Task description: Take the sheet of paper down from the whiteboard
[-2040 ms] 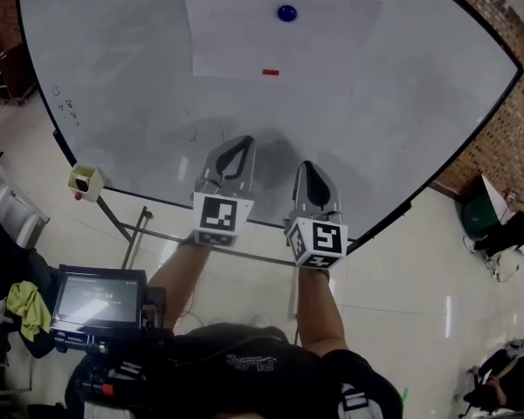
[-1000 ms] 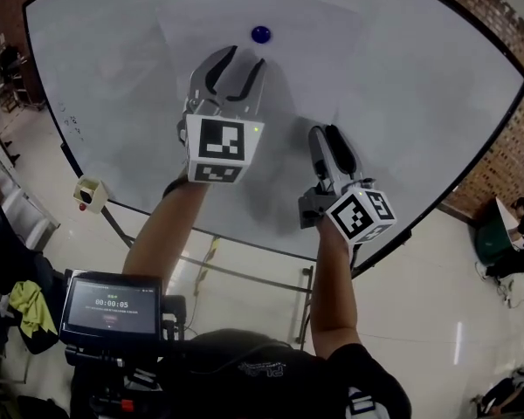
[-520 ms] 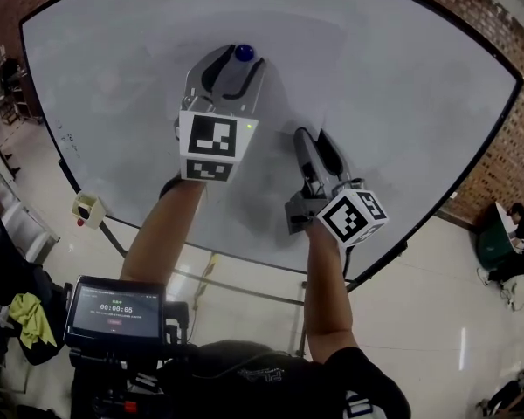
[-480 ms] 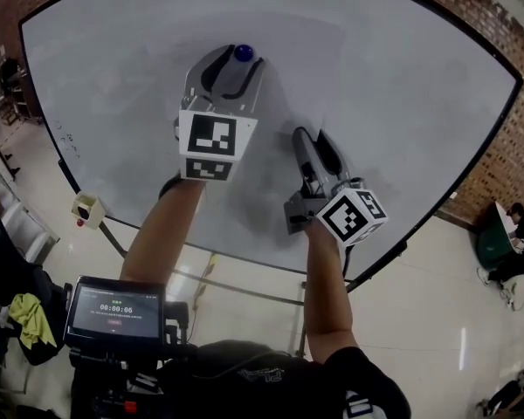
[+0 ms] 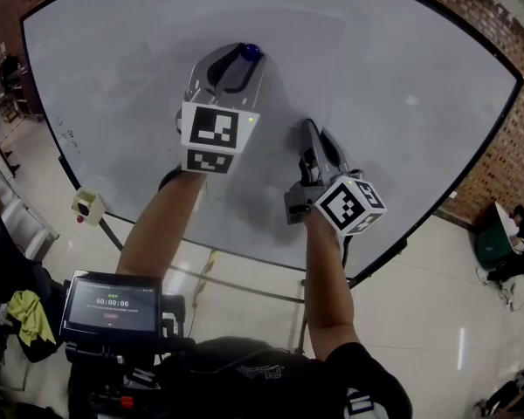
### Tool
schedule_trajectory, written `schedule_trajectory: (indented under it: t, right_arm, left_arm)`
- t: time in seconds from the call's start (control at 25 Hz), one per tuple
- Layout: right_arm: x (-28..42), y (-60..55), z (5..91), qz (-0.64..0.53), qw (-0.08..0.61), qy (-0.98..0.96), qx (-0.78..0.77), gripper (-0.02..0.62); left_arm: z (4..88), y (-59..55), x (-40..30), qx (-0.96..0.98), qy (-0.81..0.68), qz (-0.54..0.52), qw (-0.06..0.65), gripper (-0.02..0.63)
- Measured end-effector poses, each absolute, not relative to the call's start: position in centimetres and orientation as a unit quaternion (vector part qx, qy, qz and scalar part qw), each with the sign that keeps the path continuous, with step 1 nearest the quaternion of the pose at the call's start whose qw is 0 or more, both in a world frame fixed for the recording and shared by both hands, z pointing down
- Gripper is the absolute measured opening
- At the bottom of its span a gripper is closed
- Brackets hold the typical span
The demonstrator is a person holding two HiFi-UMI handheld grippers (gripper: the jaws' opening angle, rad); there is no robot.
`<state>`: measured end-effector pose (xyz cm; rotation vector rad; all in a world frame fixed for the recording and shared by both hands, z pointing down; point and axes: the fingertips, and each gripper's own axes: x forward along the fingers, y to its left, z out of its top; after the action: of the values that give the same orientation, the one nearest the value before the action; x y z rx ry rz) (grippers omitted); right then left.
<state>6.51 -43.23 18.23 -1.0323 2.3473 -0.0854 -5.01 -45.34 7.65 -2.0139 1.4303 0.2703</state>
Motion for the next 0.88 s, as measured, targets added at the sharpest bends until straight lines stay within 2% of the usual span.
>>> schedule_trajectory:
  t: [0.88]
  right_arm:
    - [8.7,-40.7,17.5,-0.027,0.314,0.866,-0.388,0.014]
  left_arm:
    - [9.1,-45.7,-4.2,-0.798,0.519,0.123,0.281,0.123]
